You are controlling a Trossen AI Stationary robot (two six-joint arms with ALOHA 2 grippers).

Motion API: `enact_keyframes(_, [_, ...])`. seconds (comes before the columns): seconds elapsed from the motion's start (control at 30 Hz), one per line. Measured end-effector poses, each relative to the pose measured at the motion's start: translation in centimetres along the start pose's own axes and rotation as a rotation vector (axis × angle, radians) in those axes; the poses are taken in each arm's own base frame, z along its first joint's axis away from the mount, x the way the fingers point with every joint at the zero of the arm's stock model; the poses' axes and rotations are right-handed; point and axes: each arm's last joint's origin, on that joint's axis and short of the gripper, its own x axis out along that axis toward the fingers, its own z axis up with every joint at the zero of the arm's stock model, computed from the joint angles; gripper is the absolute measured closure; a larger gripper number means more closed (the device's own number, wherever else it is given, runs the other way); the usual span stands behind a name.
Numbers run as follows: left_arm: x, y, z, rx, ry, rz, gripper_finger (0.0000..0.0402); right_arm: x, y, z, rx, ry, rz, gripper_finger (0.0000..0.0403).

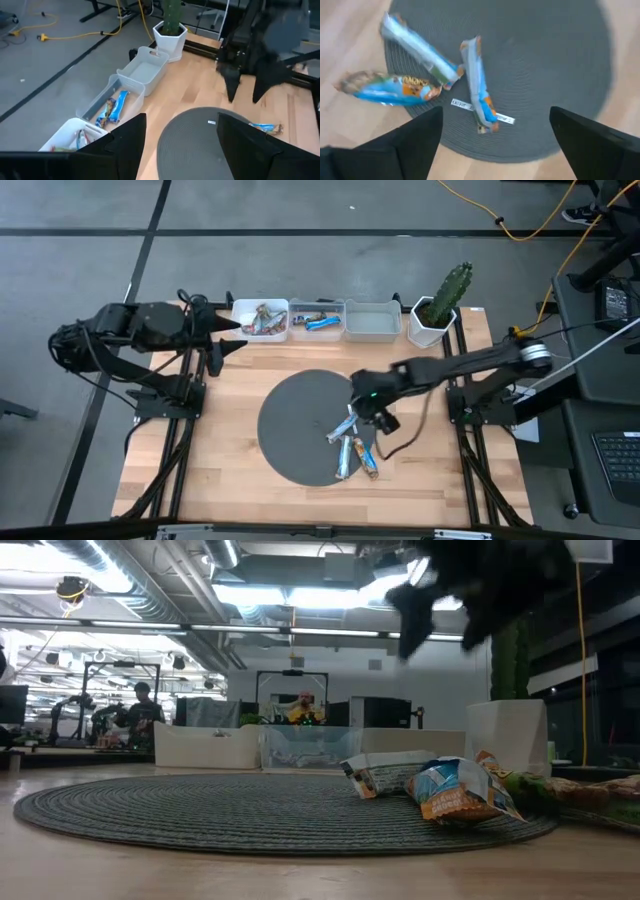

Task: Pick and place Granola Bars by type
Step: Put the orange granola bar into the gray bin

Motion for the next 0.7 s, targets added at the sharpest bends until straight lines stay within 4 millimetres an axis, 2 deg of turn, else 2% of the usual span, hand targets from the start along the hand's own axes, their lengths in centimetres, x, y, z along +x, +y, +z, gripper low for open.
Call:
enact_keyframes(0.17, [0.0,0.3,-1.2,-0.001,0.018,-0.005,0.0171,5.6,-0.4,0.0,-0.042,0.081,0.039,0.0037])
enact_keyframes(0.3, [-0.2,0.6,-1.6,-0.013,0.022,-0.02,0.0171,8.9,-0.7,-0.1,-0.069,0.095,0.047,0.0037])
enact_keyframes(0.53, [-0.9,0.9,-1.7,-0.036,0.001,-0.035,0.0171,11.7,-0.5,-0.9,-0.064,0.152,0.076,0.0047])
enact_keyframes(0.7, [-1.0,1.0,-1.7,-0.042,-0.003,-0.037,0.0171,12.5,-0.4,-1.3,-0.061,0.178,0.09,0.011])
